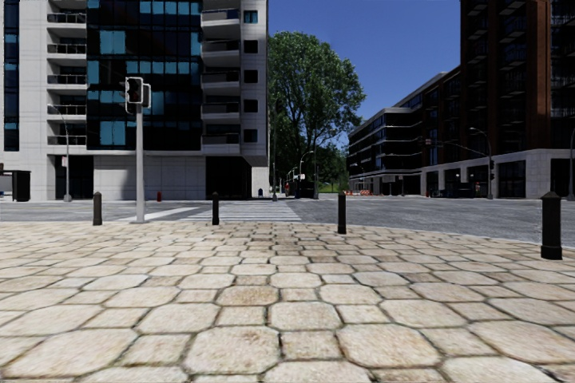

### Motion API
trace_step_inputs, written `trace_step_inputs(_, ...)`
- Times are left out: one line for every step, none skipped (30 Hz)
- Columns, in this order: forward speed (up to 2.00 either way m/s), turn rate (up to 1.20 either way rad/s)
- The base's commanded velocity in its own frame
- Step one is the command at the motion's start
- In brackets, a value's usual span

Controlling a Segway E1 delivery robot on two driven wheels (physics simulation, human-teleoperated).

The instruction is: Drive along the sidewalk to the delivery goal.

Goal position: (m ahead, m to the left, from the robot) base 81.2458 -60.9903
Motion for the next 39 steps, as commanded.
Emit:
trace_step_inputs(2.00,0.00)
trace_step_inputs(2.00,0.00)
trace_step_inputs(2.00,0.00)
trace_step_inputs(2.00,0.00)
trace_step_inputs(2.00,0.00)
trace_step_inputs(2.00,0.00)
trace_step_inputs(2.00,0.00)
trace_step_inputs(2.00,0.00)
trace_step_inputs(2.00,0.00)
trace_step_inputs(2.00,0.00)
trace_step_inputs(2.00,0.00)
trace_step_inputs(2.00,0.04)
trace_step_inputs(2.00,0.12)
trace_step_inputs(2.00,0.19)
trace_step_inputs(2.00,0.19)
trace_step_inputs(2.00,0.21)
trace_step_inputs(2.00,0.23)
trace_step_inputs(2.00,0.25)
trace_step_inputs(2.00,0.25)
trace_step_inputs(2.00,0.26)
trace_step_inputs(2.00,0.27)
trace_step_inputs(2.00,0.27)
trace_step_inputs(2.00,0.28)
trace_step_inputs(2.00,0.29)
trace_step_inputs(2.00,0.29)
trace_step_inputs(2.00,0.29)
trace_step_inputs(2.00,0.29)
trace_step_inputs(2.00,0.25)
trace_step_inputs(2.00,0.00)
trace_step_inputs(2.00,0.00)
trace_step_inputs(2.00,0.00)
trace_step_inputs(2.00,0.00)
trace_step_inputs(2.00,0.00)
trace_step_inputs(2.00,0.00)
trace_step_inputs(2.00,0.00)
trace_step_inputs(2.00,0.00)
trace_step_inputs(2.00,0.00)
trace_step_inputs(2.00,0.00)
trace_step_inputs(2.00,0.00)
